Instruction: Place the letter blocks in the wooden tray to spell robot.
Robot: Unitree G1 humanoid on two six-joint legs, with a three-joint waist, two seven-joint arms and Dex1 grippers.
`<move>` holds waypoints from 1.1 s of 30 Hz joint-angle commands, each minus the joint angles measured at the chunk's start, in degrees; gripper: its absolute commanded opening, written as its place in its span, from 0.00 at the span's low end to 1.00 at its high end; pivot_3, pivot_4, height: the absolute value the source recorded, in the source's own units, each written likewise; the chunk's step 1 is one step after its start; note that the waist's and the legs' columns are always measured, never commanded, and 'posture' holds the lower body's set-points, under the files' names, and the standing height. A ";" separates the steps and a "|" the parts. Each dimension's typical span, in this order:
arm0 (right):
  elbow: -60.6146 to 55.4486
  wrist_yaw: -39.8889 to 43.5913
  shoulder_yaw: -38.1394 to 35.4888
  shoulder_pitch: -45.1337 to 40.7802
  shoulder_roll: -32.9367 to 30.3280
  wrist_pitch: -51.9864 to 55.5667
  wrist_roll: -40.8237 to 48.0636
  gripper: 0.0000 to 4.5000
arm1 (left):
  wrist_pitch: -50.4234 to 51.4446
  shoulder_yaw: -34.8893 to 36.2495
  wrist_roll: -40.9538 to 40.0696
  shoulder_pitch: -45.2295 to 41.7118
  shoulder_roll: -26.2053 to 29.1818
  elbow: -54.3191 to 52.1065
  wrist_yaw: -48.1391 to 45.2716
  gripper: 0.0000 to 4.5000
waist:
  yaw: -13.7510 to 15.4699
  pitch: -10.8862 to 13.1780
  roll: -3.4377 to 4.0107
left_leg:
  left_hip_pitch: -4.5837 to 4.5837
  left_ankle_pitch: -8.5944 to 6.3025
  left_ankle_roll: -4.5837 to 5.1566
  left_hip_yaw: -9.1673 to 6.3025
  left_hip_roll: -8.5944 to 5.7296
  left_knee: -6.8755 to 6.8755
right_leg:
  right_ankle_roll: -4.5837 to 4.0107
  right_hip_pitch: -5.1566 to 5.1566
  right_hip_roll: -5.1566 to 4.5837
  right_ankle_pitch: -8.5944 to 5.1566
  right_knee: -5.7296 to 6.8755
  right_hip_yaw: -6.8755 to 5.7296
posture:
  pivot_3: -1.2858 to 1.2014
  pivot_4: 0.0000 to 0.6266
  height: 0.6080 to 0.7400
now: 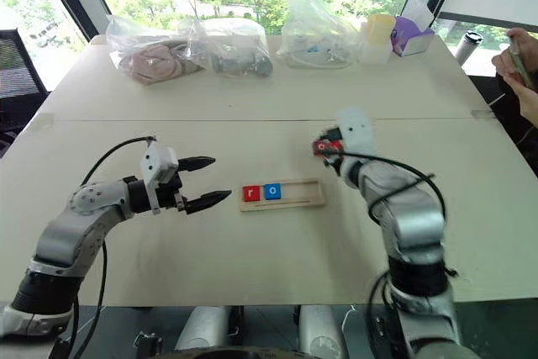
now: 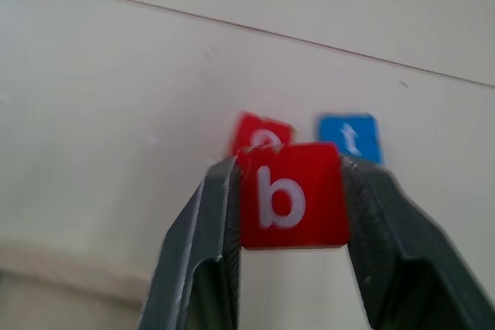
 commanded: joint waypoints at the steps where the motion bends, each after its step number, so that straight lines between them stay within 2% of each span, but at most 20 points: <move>1: -7.70 -0.11 -2.78 4.26 0.45 3.67 1.27 0.27 | -1.77 -0.15 0.23 -2.47 0.09 1.08 -1.47 1.00 | -0.31 0.00 0.00 | 0.01 0.00 0.00 0.00 0.00 0.01 | 0.00 -0.01 0.01 0.00 0.00 0.00 | 0.52 0.24 1.00; 5: -9.23 -1.39 -2.39 10.16 2.41 1.51 0.59 0.27 | -2.59 -0.66 0.67 -4.67 -0.15 3.26 -2.81 1.00 | -0.37 0.00 0.00 | 0.10 0.00 0.00 -0.08 -0.02 0.03 | -0.08 0.00 0.06 0.06 0.00 0.03 | 0.52 0.24 1.00; 11: -6.81 -4.18 -3.29 13.39 5.90 -2.94 -0.84 0.27 | -3.40 -1.12 1.34 -5.86 0.03 4.34 -3.77 1.00 | -0.18 0.00 0.00 | 0.09 0.00 0.00 -0.08 -0.03 0.04 | -0.10 -0.01 0.06 0.07 -0.01 0.05 | 0.52 0.24 1.00; 14: -6.81 -3.33 -3.41 14.05 5.56 -5.01 -0.23 0.61 | -3.50 -1.06 1.47 -5.92 0.09 4.35 -3.85 1.00 | -0.15 0.00 0.00 | 0.07 0.00 0.00 -0.07 -0.03 0.03 | -0.09 -0.01 0.05 0.07 -0.04 0.05 | 0.52 0.24 1.00; 17: -8.12 4.95 -2.14 13.42 -2.31 -8.89 2.77 0.96 | -3.41 -0.96 1.61 -6.04 0.11 4.27 -3.88 1.00 | -0.12 0.01 0.01 | 0.05 0.00 0.00 -0.07 -0.05 0.03 | -0.09 -0.01 0.05 0.07 -0.05 0.06 | 0.52 0.24 1.00; 21: -6.49 21.39 -2.83 13.56 -15.95 -21.04 6.79 0.98 | -3.56 -1.06 1.83 -6.09 0.03 4.41 -3.94 1.00 | -0.10 0.07 -0.04 | 0.05 0.00 0.00 -0.07 -0.06 0.09 | -0.08 0.02 0.03 0.06 -0.07 0.08 | 0.52 0.24 1.00; 23: -4.53 26.78 -3.41 14.22 -20.01 -26.08 8.09 0.98 | -3.63 -1.21 1.96 -6.31 -0.08 4.65 -3.94 1.00 | -0.05 0.11 -0.14 | 0.07 0.00 0.00 -0.08 -0.07 0.08 | -0.07 0.02 0.05 0.06 -0.06 0.08 | 0.52 0.24 1.00; 26: 5.44 39.60 -3.19 14.91 -29.09 -39.54 6.88 0.98 | -3.81 -1.29 2.09 -6.55 -0.42 4.86 -3.64 1.00 | 0.02 0.16 -0.21 | 0.08 0.00 0.00 -0.14 -0.06 0.08 | -0.07 0.06 0.11 0.05 -0.07 0.08 | 0.52 0.24 1.00; 31: 27.75 55.95 1.80 8.84 -34.16 -60.22 4.45 0.98 | -4.18 -1.49 2.31 -6.26 -1.12 4.26 -2.80 1.00 | -0.12 0.28 -0.39 | 0.10 0.00 0.00 -0.11 -0.08 0.17 | -0.06 0.13 0.09 0.05 -0.09 0.10 | 0.52 0.24 1.00; 33: 35.41 59.49 4.35 4.99 -34.32 -66.66 2.35 0.98 | -4.34 -1.37 2.44 -6.31 -1.28 4.30 -2.48 1.00 | -0.23 0.29 -0.39 | 0.14 0.00 0.00 -0.06 -0.09 0.19 | -0.06 0.13 0.10 0.06 -0.07 0.14 | 0.52 0.24 1.00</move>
